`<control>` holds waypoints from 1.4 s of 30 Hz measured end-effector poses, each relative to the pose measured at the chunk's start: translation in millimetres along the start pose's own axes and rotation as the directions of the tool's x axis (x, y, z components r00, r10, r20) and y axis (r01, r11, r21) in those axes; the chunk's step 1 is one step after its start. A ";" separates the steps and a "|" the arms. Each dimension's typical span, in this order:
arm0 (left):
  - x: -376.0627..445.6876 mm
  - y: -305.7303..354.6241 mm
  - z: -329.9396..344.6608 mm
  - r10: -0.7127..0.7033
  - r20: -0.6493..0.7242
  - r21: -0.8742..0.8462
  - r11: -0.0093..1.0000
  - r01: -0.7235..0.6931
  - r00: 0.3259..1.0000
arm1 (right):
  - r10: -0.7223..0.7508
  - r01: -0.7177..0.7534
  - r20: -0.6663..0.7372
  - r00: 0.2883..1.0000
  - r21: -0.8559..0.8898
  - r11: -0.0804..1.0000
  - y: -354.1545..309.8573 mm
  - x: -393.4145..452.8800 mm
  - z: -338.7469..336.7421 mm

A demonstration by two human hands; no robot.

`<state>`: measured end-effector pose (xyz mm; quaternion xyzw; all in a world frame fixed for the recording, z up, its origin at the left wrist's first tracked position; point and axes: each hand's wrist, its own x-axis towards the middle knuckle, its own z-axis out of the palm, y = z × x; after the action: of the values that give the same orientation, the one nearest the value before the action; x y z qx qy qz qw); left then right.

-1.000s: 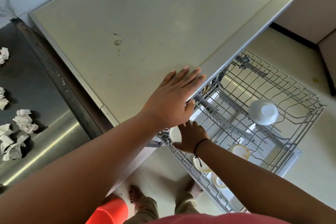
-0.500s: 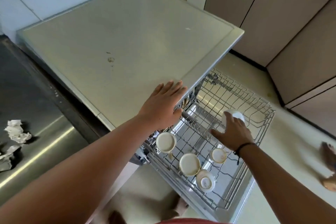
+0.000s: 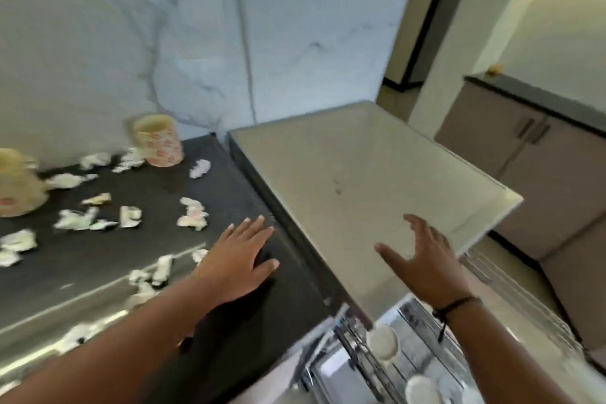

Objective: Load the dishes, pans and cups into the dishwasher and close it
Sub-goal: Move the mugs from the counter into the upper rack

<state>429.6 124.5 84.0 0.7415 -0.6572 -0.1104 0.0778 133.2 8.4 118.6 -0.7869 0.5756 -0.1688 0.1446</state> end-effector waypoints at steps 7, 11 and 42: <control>-82.1 -129.9 -46.2 -0.292 -0.124 -0.047 0.956 0.288 0.948 | -0.341 0.352 0.128 0.931 -0.075 0.933 -167.1 6.4 64.1; -118.0 -176.4 -46.5 -0.392 -0.149 -0.081 0.920 0.384 0.908 | -0.449 0.476 0.219 0.866 -0.086 0.875 -235.9 10.4 91.4; -126.8 -221.2 -5.0 -0.489 -0.220 -0.092 0.872 0.481 0.844 | -0.244 0.093 0.176 0.954 0.599 0.796 -412.4 202.1 253.9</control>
<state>628.5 277.6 39.0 0.8898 -0.4324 -0.0486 0.1372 653.1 -54.3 83.8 -0.7675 0.4005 -0.2513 0.4329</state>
